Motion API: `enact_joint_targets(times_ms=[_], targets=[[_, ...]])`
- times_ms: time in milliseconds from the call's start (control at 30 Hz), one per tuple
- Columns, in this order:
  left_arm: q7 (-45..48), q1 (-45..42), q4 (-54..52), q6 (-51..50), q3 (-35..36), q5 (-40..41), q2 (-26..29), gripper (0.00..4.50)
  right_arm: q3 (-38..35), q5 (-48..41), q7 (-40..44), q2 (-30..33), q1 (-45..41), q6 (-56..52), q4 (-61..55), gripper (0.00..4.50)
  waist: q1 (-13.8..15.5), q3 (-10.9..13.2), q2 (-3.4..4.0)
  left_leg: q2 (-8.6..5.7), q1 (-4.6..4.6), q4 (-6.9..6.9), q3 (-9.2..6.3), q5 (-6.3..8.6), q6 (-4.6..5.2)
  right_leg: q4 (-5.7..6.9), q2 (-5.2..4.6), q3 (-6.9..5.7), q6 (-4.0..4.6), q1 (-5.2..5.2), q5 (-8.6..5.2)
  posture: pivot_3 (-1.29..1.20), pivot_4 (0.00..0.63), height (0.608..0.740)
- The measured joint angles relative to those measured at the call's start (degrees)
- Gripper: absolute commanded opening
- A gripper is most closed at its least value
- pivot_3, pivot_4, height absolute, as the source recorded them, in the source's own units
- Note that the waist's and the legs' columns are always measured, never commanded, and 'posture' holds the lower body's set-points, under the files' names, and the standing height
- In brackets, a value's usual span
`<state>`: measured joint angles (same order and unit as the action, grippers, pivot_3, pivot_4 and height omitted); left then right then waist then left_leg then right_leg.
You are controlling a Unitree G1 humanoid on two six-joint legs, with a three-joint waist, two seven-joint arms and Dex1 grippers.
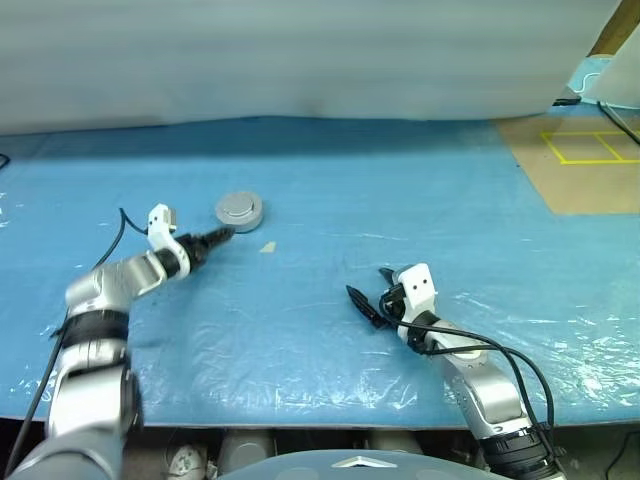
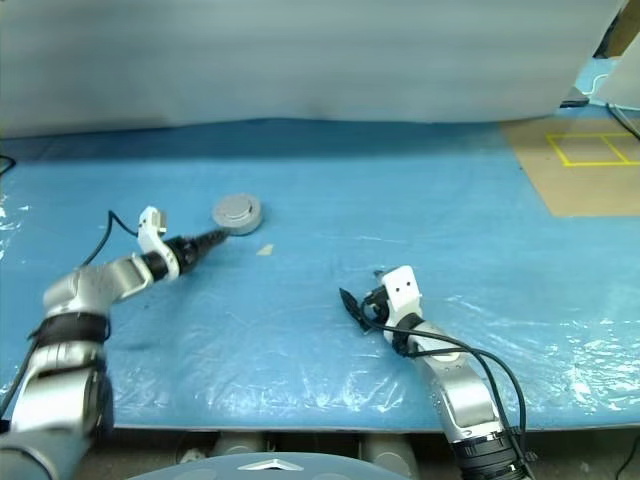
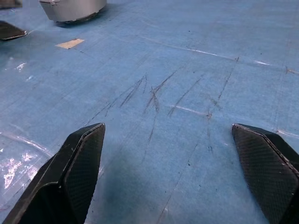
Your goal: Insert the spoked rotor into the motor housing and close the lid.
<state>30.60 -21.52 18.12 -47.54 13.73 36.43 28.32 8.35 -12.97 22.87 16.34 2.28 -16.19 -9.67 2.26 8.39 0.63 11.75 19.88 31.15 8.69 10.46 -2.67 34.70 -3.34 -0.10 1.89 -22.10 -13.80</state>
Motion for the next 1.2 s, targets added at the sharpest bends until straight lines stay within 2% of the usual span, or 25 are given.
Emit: enact_joint_targets(times_ms=[133,233,367,567,700,1200], targets=[[-1.3,10.1,-12.8,11.8,-4.2,-7.4,-2.6,4.48,-1.7,-1.0,0.9,-1.5,0.1,1.5,0.0,4.50,0.3,0.0,0.05,-0.05,0.17,-0.04,0.00,0.06,0.11,-0.05,-0.03,-0.01,-0.31,-0.22,-0.21,0.00,0.150,0.740],[-4.0,14.3,-17.0,21.9,-7.7,-14.2,-5.7,4.48,-3.3,-1.0,0.5,-2.5,0.3,3.6,0.1,4.50,0.6,0.1,-0.22,-0.04,0.50,-0.04,-0.05,0.06,0.11,-0.10,-0.03,-0.10,-0.31,-0.49,-0.21,0.00,0.150,0.740],[-4.8,16.6,-17.8,32.2,-11.4,-19.9,-9.2,4.48,-4.4,-0.7,-0.3,-3.6,1.1,6.6,0.2,4.50,0.9,0.2,-0.40,-0.02,1.18,0.04,-0.12,-0.06,-0.09,-0.08,0.04,-0.20,0.05,-1.08,0.04,0.00,0.150,0.740],[-4.8,17.5,-14.4,50.2,-13.5,-26.5,-11.6,4.48,-5.6,1.1,-1.7,-3.9,3.0,9.9,0.2,4.50,0.5,0.3,-0.57,-0.05,1.23,0.03,-0.13,-0.07,-0.15,-0.11,0.16,-0.26,-0.16,-1.13,0.17,0.00,0.150,0.740],[-5.1,17.7,-11.7,53.9,-13.9,-28.3,-12.3,4.48,-5.6,2.1,-2.0,-4.0,3.4,10.6,0.2,4.50,0.4,0.3,-0.59,-0.04,1.22,0.06,-0.13,-0.06,-0.14,-0.09,0.13,-0.24,-0.02,-1.13,0.04,0.00,0.150,0.740],[-5.9,16.8,-9.8,54.5,-13.8,-28.8,-13.1,4.48,-5.5,3.2,-2.5,-4.4,3.4,10.6,1.3,4.50,0.4,0.3,-0.64,-0.03,1.21,0.08,-0.13,-0.07,-0.14,-0.05,0.11,-0.22,0.03,-1.14,0.06,0.00,0.150,0.740]])
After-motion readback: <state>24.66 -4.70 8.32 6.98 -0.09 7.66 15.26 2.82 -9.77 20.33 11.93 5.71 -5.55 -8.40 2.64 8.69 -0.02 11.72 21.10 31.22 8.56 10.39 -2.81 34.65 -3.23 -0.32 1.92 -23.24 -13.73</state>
